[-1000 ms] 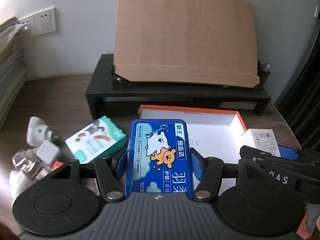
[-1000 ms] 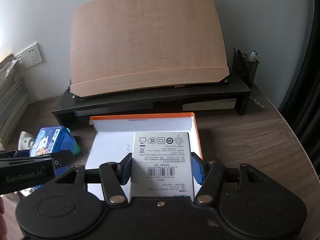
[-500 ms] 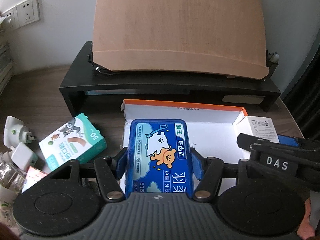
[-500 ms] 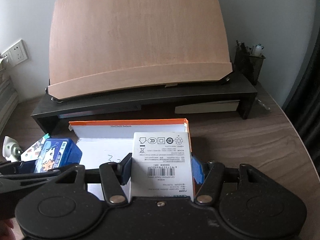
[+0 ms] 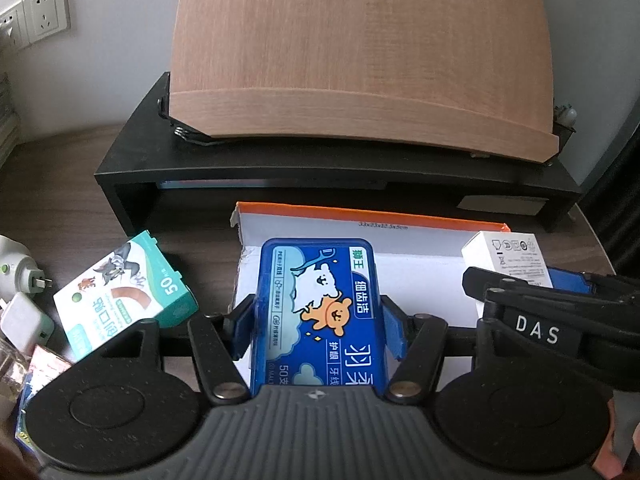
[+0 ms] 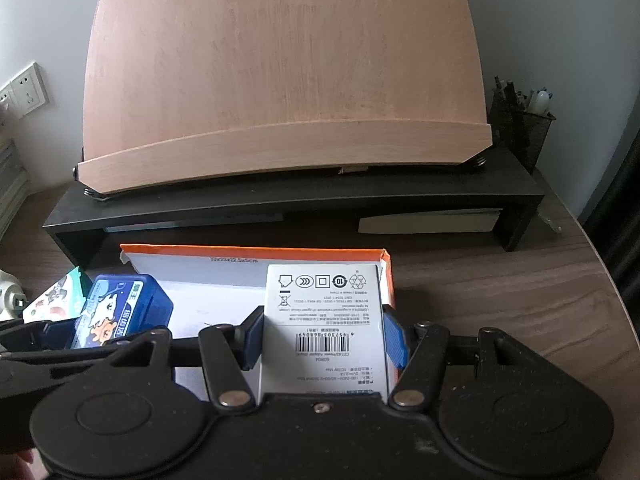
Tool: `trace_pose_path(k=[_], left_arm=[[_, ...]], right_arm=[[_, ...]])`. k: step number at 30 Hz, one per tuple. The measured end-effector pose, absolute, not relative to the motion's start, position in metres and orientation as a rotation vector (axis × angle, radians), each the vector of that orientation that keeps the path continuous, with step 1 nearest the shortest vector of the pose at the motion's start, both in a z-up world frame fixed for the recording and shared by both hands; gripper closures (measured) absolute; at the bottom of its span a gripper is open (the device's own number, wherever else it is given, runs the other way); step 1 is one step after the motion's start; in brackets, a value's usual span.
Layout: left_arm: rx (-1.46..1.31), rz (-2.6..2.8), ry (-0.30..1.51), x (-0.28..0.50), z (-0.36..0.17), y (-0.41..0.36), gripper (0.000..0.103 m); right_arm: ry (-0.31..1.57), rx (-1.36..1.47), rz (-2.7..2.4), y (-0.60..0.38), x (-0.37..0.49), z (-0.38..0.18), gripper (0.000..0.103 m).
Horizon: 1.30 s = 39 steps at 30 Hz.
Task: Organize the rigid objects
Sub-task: 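Carry the blue tin and white box with both tools over the white open box, then lower both items into the white box and open both tools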
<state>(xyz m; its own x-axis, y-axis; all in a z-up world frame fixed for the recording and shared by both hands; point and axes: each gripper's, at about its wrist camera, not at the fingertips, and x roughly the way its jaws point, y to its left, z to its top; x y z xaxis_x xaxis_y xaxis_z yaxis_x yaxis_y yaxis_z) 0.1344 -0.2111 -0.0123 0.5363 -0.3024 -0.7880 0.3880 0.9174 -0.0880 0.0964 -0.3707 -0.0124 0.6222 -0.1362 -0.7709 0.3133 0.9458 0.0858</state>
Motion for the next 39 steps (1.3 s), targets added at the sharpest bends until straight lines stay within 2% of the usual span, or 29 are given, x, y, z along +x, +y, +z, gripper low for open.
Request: trace_pose_path(k=[14,24,25,26,28,35,39], left_arm=[[0.097,-0.431,0.927,0.146,-0.022,-0.215,0.04],[0.095,-0.492,0.936,0.151,-0.03,-0.229,0.04],[0.091,-0.503,0.93,0.15,-0.029,-0.231,0.037],[0.091,-0.511,0.932,0.15,-0.029,-0.232,0.027],[0.095,-0.515,0.924,0.146,-0.026,-0.234,0.02],[0.091,-0.496,0.914,0.122,-0.004,-0.216,0.009],[0.081,-0.462,0.91,0.104,0.006,-0.189,0.008]], right_arm=[[0.863,0.217,-0.269,-0.377,0.109,-0.016,0.031],[0.776,0.222,-0.307,-0.387,0.082,0.002,0.026],[0.77,0.223,-0.316,-0.388,0.078,0.003,0.026],[0.765,0.226,-0.322,-0.389,0.075,0.005,0.026],[0.76,0.232,-0.334,-0.389,0.068,0.009,0.026],[0.737,0.252,-0.36,-0.377,0.044,0.024,0.024],[0.747,0.251,-0.352,-0.359,0.033,0.028,0.022]])
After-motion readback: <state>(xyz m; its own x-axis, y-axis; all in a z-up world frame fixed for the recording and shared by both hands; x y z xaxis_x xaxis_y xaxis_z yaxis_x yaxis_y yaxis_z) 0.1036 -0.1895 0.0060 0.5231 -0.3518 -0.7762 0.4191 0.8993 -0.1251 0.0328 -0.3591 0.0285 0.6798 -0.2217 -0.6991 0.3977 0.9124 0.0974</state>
